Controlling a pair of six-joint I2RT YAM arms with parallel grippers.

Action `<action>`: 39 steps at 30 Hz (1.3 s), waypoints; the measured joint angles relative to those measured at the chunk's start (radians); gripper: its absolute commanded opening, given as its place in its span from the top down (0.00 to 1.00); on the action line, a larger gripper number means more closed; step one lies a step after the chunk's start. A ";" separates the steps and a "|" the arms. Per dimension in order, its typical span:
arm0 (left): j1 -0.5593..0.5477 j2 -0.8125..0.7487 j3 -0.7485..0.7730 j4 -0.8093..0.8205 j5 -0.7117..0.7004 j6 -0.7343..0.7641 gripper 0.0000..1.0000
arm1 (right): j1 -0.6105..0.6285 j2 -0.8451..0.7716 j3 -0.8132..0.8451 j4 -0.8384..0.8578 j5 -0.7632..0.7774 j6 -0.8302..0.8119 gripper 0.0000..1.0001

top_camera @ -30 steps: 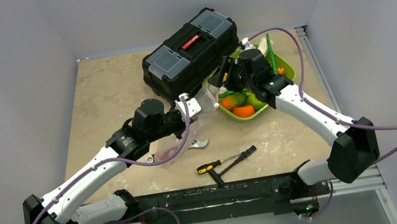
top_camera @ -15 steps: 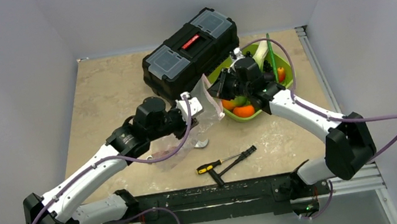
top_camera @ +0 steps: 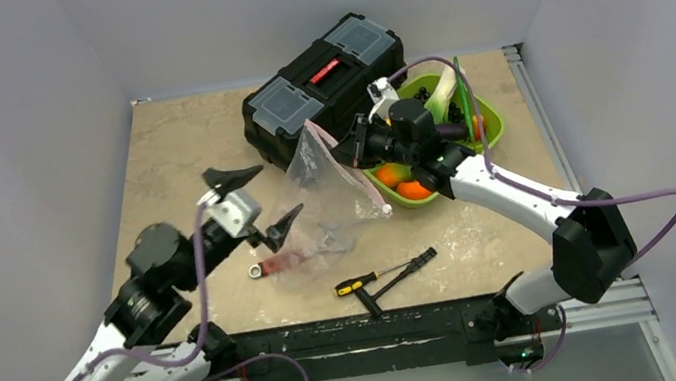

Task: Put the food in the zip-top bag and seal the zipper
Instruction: Open the zipper of the food storage bag at the center of the board.

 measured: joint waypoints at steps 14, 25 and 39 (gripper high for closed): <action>0.168 -0.115 -0.108 0.245 -0.690 -0.121 0.12 | 0.072 0.206 0.321 0.105 0.026 -0.021 1.00; 0.291 -0.108 -0.096 0.168 -0.714 -0.293 0.07 | 0.253 0.254 0.329 0.342 0.293 -0.100 1.00; 0.292 0.263 0.128 -0.077 -0.456 -0.398 0.18 | 0.310 0.388 0.238 0.424 0.568 0.002 1.00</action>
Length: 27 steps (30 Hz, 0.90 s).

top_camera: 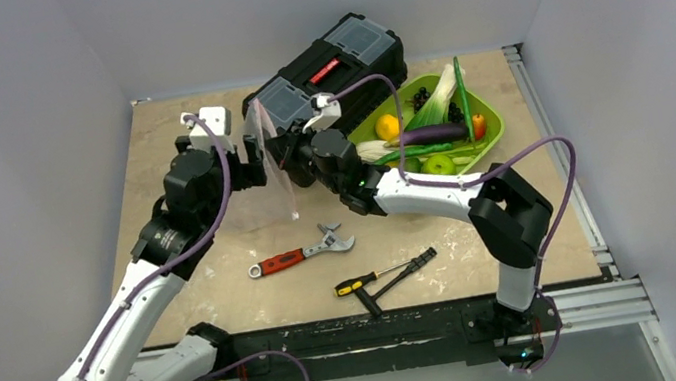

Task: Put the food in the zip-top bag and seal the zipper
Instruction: Open the zipper of the food storage bag at the center of the board.

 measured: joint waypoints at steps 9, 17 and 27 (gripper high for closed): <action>0.008 0.080 0.061 -0.089 0.056 -0.015 0.26 | 0.007 -0.002 0.000 0.000 0.012 0.049 1.00; 0.014 0.106 0.073 -0.114 0.101 -0.018 0.15 | 0.017 -0.018 0.000 0.000 0.012 0.062 1.00; 0.018 0.145 0.081 -0.115 0.076 -0.016 0.55 | 0.039 -0.024 0.000 -0.013 0.032 0.063 1.00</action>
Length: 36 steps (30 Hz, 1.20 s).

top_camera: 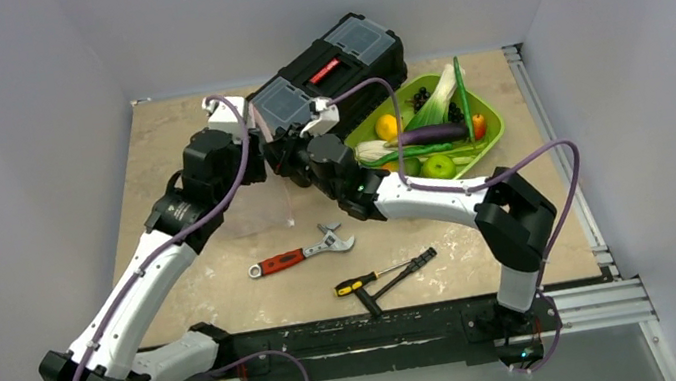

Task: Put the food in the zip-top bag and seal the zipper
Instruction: Open the zipper of the food storage bag at the center of the board.

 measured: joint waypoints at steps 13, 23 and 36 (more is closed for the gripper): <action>0.000 0.095 0.077 -0.095 -0.023 0.060 0.71 | 0.011 -0.008 0.055 -0.200 0.111 0.095 1.00; 0.000 0.166 0.117 -0.156 -0.002 0.090 1.00 | 0.026 -0.008 0.092 -0.242 0.120 0.105 1.00; 0.007 0.033 0.072 -0.139 -0.232 0.207 1.00 | -0.061 -0.005 0.004 -0.159 -0.191 0.001 1.00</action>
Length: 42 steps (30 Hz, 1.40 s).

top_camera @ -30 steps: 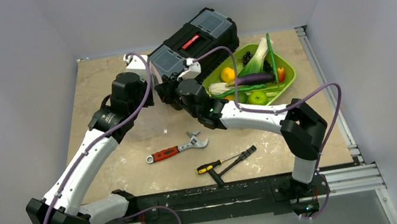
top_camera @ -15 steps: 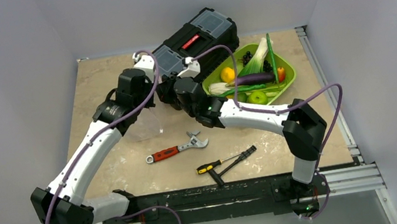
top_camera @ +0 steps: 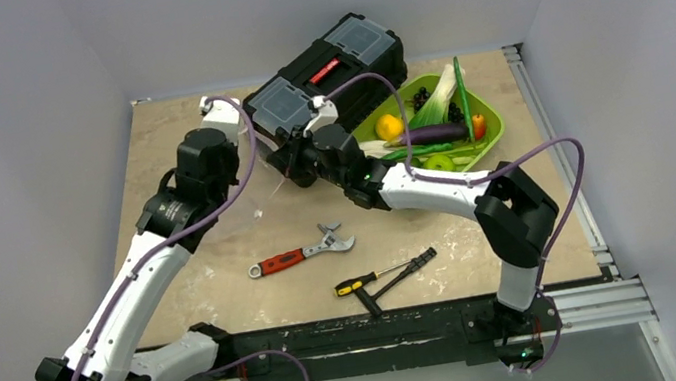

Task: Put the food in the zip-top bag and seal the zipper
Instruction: Open the zipper of the food storage bag at the center of the board.

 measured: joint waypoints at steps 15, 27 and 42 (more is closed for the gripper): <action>0.019 0.072 0.029 -0.018 0.129 0.002 0.77 | 0.002 0.011 -0.002 0.078 -0.102 -0.003 1.00; 0.019 0.104 0.046 -0.064 0.098 -0.006 1.00 | 0.002 0.011 -0.029 0.164 -0.108 0.089 1.00; 0.028 0.106 0.047 -0.071 -0.023 -0.031 1.00 | -0.073 0.061 -0.137 0.196 -0.296 0.059 0.46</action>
